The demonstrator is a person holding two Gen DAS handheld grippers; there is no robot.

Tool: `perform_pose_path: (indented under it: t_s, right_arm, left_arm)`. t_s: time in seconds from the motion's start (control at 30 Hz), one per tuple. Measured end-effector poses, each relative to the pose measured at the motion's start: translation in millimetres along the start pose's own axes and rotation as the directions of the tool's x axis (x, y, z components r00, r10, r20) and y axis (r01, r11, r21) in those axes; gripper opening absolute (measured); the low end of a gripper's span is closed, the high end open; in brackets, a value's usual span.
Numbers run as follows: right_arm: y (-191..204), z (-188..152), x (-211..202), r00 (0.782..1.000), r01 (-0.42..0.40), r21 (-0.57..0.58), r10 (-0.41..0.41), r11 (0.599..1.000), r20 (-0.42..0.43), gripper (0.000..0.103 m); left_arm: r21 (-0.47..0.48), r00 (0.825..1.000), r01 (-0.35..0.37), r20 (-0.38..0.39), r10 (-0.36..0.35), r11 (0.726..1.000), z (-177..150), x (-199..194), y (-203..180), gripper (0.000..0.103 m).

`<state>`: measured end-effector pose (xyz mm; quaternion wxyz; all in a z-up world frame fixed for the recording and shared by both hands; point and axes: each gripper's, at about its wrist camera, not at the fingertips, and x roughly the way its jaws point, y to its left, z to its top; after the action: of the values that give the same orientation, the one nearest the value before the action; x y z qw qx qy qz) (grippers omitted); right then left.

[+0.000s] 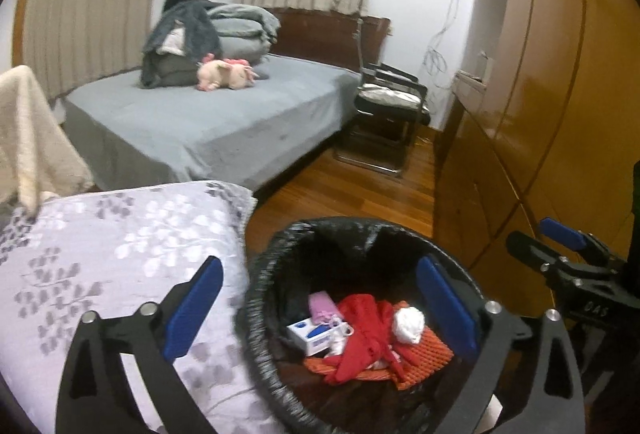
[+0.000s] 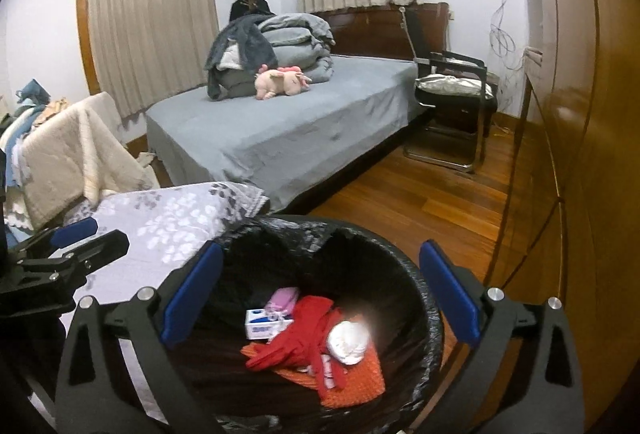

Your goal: Collect trash

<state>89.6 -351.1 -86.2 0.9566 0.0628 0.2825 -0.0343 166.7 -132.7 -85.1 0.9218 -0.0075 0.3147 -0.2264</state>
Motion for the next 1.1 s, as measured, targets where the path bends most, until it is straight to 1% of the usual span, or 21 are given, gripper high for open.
perform_pose_path:
  t_s: [0.33,0.5,0.77,1.1]
  right_arm:
    - [37,17,-44,0.998,-0.067,-0.039,0.068,0.997,0.019,0.098]
    - [50,22,-64,0.996,-0.080,-0.063,0.082,0.995,0.035,0.098]
    - [65,26,-90,0.994,-0.099,-0.089,0.103,0.991,0.046,0.098]
    - [82,20,-107,0.991,-0.120,-0.115,0.127,0.986,0.048,0.098]
  left_arm:
    - [-0.028,0.996,-0.089,0.030,0.090,0.996,0,-60,20,0.097]
    - [-0.029,0.992,-0.110,0.053,0.112,0.993,0,-86,20,0.097]
    - [-0.027,0.990,-0.119,0.077,0.121,0.993,-2,-117,18,0.097]
    - [-0.021,0.986,-0.135,0.099,0.136,0.991,-9,-144,16,0.097]
